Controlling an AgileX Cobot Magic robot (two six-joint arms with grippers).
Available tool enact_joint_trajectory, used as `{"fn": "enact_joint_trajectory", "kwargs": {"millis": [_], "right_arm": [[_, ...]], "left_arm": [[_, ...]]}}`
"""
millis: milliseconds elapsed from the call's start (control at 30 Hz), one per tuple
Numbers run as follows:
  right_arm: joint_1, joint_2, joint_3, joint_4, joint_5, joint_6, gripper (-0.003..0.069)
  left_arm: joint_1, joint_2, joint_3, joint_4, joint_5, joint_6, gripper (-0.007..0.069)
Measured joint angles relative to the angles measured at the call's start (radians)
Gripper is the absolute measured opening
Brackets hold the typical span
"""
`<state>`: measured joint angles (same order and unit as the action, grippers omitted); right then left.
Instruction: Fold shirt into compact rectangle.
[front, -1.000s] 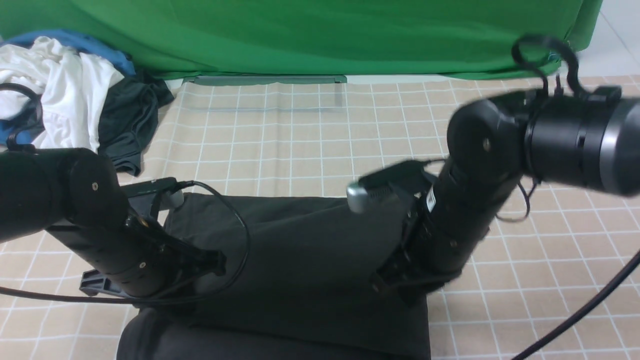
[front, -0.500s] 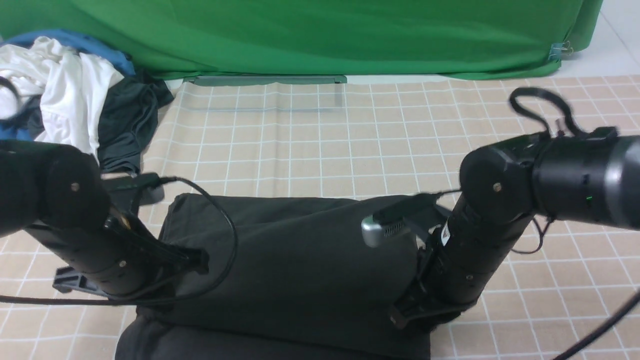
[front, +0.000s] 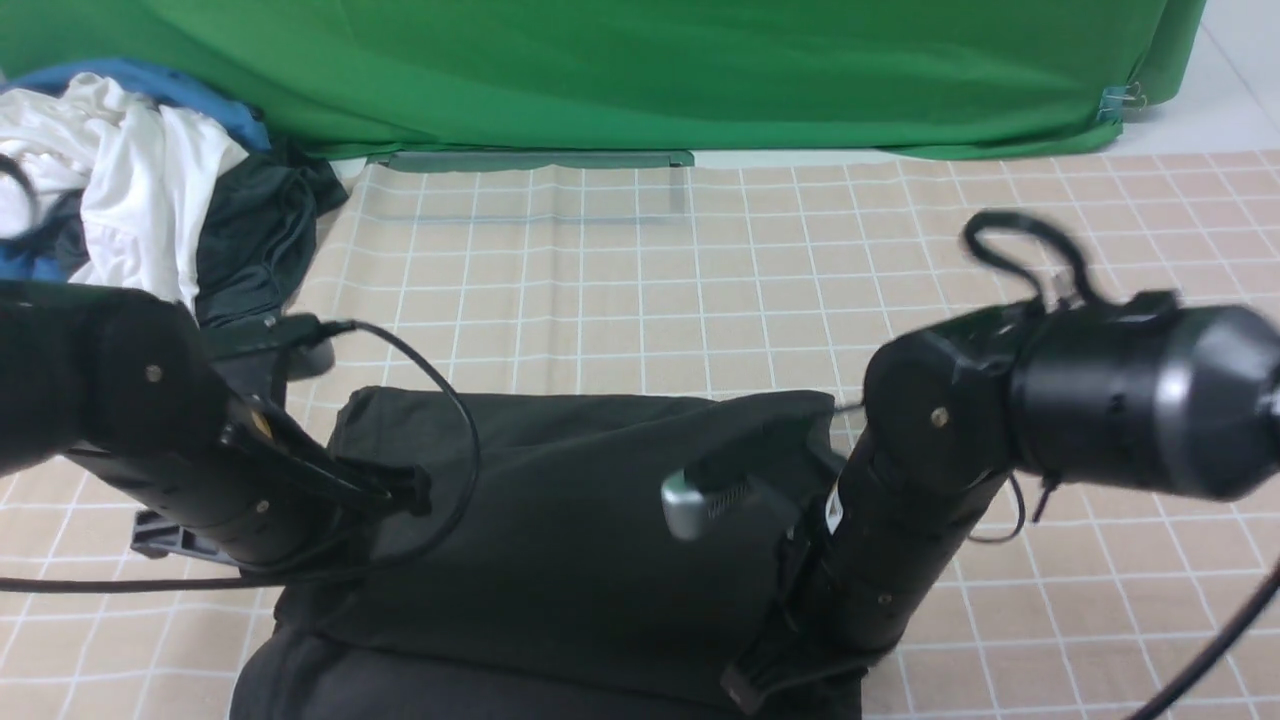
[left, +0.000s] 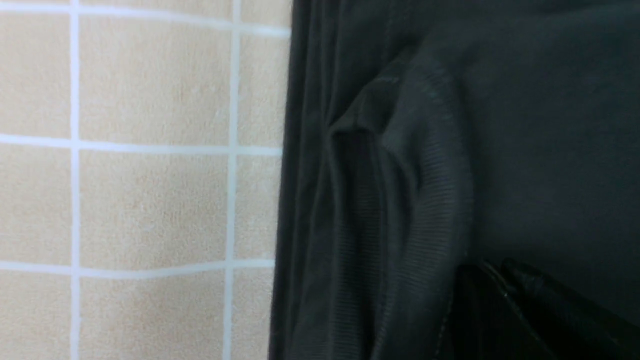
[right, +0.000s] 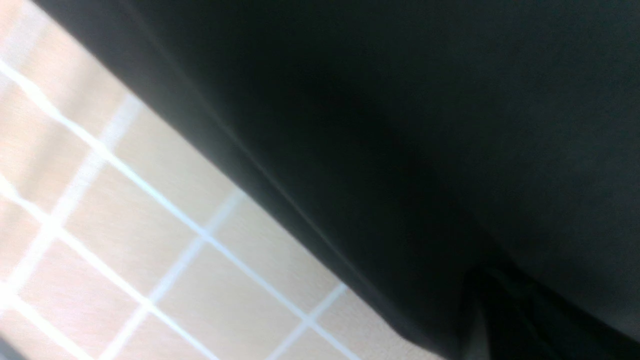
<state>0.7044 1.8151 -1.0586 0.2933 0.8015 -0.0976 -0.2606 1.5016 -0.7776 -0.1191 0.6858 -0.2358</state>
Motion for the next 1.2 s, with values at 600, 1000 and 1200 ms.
{"fn": "enact_joint_trajectory", "kwargs": {"millis": [600, 1000, 1200], "right_arm": [[-0.143, -0.300, -0.056, -0.286, 0.018, 0.204, 0.0042], [-0.254, 0.001, -0.355, -0.242, 0.017, 0.160, 0.0477], [-0.254, 0.151, -0.447, -0.139, 0.053, 0.092, 0.0612]], "left_arm": [[0.001, -0.225, -0.003, 0.129, 0.101, -0.050, 0.0019], [0.001, -0.509, -0.003, 0.058, 0.190, -0.006, 0.0019], [0.001, -0.542, -0.003, 0.058, 0.223, -0.001, 0.0019]]}}
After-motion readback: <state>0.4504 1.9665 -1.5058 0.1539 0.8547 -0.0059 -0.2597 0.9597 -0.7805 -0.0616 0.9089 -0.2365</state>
